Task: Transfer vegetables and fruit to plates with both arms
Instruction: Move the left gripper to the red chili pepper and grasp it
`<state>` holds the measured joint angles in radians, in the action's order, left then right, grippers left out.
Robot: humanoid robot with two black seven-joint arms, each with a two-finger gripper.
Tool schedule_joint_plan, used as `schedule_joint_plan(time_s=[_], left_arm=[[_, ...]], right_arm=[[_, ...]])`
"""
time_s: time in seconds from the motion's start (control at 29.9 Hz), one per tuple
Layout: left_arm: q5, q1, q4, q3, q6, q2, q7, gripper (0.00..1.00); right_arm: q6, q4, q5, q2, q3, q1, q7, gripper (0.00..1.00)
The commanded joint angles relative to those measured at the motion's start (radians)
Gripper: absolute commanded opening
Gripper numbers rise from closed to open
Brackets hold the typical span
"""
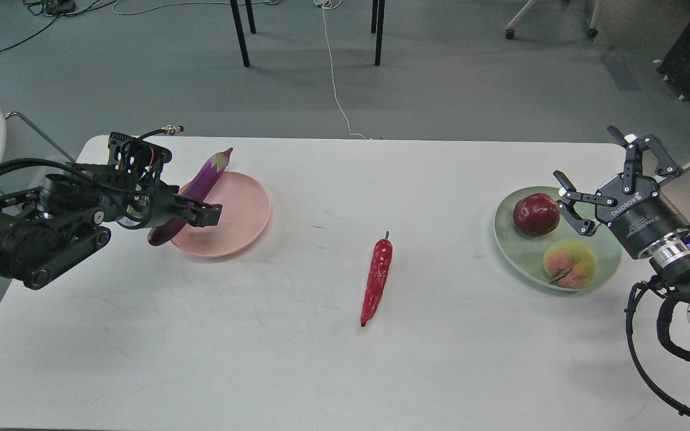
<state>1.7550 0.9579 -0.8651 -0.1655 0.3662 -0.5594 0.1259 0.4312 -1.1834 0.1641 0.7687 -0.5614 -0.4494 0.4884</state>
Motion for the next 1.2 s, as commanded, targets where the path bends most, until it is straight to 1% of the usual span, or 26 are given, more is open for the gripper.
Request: schedule_joint_plan(time_s=[0.0, 0.1, 0.23, 0.3, 0.37, 0.5, 0.57, 0.67, 0.74, 0.84, 0.94, 1.0, 1.17], left_arm=[[0.004, 0.041, 0.000, 0.001, -0.021, 0.004, 0.003, 0.99], [0.006, 0.077, -0.002, 0.000, -0.024, 0.009, 0.005, 0.99], [0.021, 0.130, -0.029, -0.002, -0.026, 0.032, 0.032, 0.99], [0.021, 0.142, -0.064, -0.002, -0.027, 0.076, 0.041, 0.99], [0.021, 0.140, -0.121, -0.002, -0.029, 0.136, 0.043, 0.99], [0.021, 0.122, -0.231, 0.001, -0.029, 0.199, 0.035, 0.99], [0.021, 0.101, -0.258, 0.012, -0.029, 0.240, 0.029, 0.99], [0.023, 0.073, -0.261, 0.015, -0.030, 0.297, 0.024, 0.99], [0.026, 0.045, -0.256, 0.017, -0.039, 0.326, 0.005, 0.99], [0.027, 0.001, -0.249, 0.018, -0.061, 0.371, -0.046, 0.99], [0.044, -0.033, -0.239, 0.018, -0.062, 0.398, -0.092, 0.99], [0.072, -0.047, -0.227, 0.018, -0.062, 0.411, -0.103, 0.99], [0.124, -0.056, -0.180, 0.018, -0.062, 0.431, -0.103, 0.99]], right_arm=[[0.000, -0.001, 0.000, -0.005, 0.000, 0.000, 0.000, 0.97], [0.000, 0.001, -0.002, -0.005, 0.000, 0.000, 0.000, 0.97], [0.000, -0.001, -0.002, -0.005, 0.000, 0.000, 0.000, 0.97], [0.000, -0.001, -0.002, -0.005, 0.001, 0.000, 0.000, 0.97], [0.000, -0.001, -0.002, -0.005, 0.001, 0.000, 0.000, 0.97], [0.001, -0.001, -0.003, -0.003, 0.000, 0.001, 0.000, 0.97], [0.003, -0.001, -0.003, 0.000, 0.000, 0.003, 0.000, 0.97], [0.004, -0.001, -0.003, 0.004, -0.002, 0.009, 0.000, 0.97], [0.004, 0.001, -0.003, 0.006, -0.002, 0.011, 0.000, 0.97], [0.004, 0.002, -0.003, 0.006, -0.005, 0.021, 0.000, 0.97], [0.004, 0.002, -0.003, 0.006, -0.006, 0.025, 0.000, 0.97], [0.004, 0.004, -0.003, 0.006, -0.008, 0.025, 0.000, 0.97], [0.004, 0.004, -0.003, 0.006, -0.008, 0.026, 0.000, 0.97]])
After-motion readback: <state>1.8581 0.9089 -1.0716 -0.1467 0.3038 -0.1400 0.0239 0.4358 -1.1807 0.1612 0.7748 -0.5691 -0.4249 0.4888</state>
